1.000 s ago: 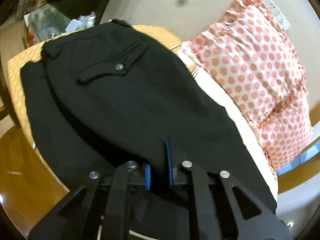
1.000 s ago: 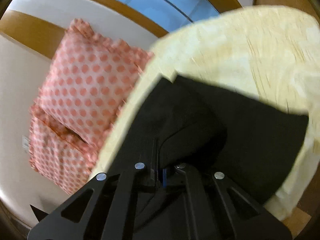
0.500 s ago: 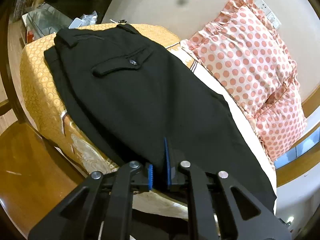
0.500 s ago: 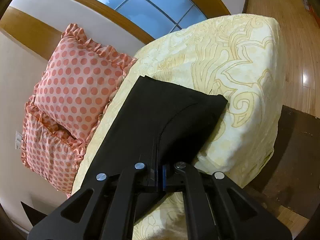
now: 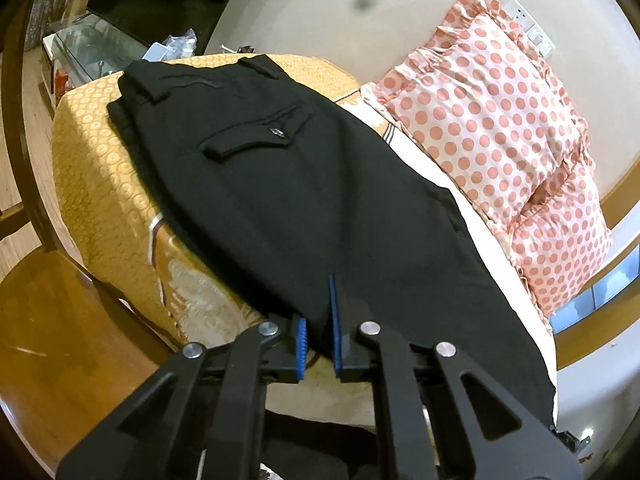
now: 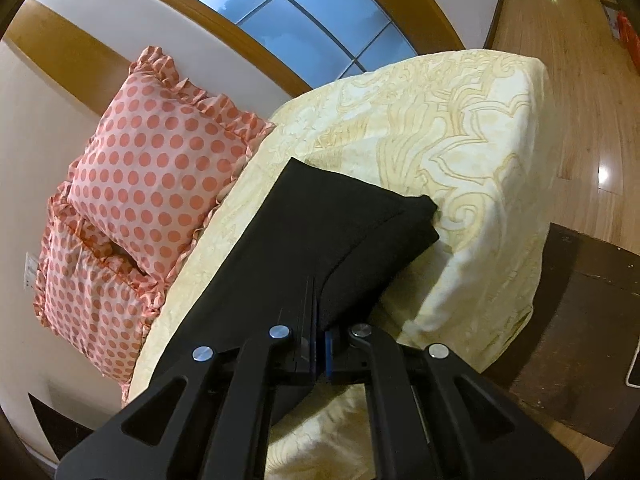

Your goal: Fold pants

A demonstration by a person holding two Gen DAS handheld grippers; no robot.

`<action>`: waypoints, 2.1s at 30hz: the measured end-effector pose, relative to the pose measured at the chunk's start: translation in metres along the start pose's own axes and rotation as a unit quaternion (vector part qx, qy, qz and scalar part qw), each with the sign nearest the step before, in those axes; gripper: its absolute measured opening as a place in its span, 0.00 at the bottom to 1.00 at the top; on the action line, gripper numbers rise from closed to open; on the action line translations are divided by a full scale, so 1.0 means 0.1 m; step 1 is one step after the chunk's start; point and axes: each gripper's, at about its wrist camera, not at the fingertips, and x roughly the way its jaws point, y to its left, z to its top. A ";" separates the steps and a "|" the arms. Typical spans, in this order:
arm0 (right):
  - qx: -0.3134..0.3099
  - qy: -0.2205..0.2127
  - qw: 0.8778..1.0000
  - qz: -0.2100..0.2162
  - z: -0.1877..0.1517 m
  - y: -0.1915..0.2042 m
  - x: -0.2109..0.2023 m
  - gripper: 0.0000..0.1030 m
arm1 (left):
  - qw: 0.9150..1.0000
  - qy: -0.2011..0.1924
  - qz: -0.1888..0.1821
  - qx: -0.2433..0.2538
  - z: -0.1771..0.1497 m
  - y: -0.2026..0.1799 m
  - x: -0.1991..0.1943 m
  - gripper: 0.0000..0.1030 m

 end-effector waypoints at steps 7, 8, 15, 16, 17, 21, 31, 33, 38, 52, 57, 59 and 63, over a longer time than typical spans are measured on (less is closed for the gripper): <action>0.000 -0.002 1.000 -0.001 -0.02 -0.04 -0.01 0.02 | 1.000 -0.006 -0.003 0.010 -0.01 0.02 0.00 0.13; -0.004 -0.003 1.000 -0.003 -0.02 -0.04 0.00 0.02 | 1.000 -0.007 -0.006 0.011 -0.01 0.03 0.00 0.13; -0.012 -0.017 1.000 -0.020 0.05 -0.10 -0.13 0.05 | 0.999 -0.036 0.008 -0.001 0.02 0.11 -0.15 0.33; -0.011 -0.024 0.999 -0.027 0.07 -0.11 -0.17 0.15 | 0.999 -0.049 0.022 0.000 0.03 0.11 -0.20 0.43; -0.014 -0.040 0.998 -0.046 0.10 -0.12 -0.23 0.28 | 0.997 -0.068 0.041 0.002 0.04 0.11 -0.26 0.50; -0.010 -0.091 0.993 -0.080 0.19 -0.18 -0.41 0.42 | 0.990 -0.124 0.065 0.028 0.08 -0.01 -0.46 0.57; -0.041 -0.074 0.994 -0.073 0.18 -0.10 -0.24 0.42 | 0.990 -0.077 -0.003 0.120 -0.04 -0.67 -0.03 0.70; -0.052 -0.068 0.995 -0.059 0.11 -0.05 -0.23 0.42 | 0.990 -0.065 -0.007 0.128 -0.08 -0.71 0.06 0.71; -0.085 -0.033 0.996 0.007 -0.15 0.10 -0.21 0.38 | 0.991 -0.034 -0.008 0.127 -0.15 -0.68 0.25 0.74; -0.090 -0.089 0.992 0.000 -0.07 0.46 -0.18 0.06 | 0.979 -0.042 -0.011 0.201 -0.33 -0.77 0.33 0.96; -0.239 -0.081 0.962 0.101 -0.45 1.79 -0.22 0.06 | 0.979 -0.045 -0.016 0.197 -0.32 -0.77 0.34 0.98; -0.302 -0.039 0.938 0.168 -0.84 2.37 -0.13 0.06 | 0.979 -0.048 -0.016 0.197 -0.33 -0.77 0.33 0.98; -0.437 0.120 0.854 0.254 -2.07 3.24 0.27 0.05 | 0.980 -0.046 -0.018 0.191 -0.31 -0.75 0.33 0.98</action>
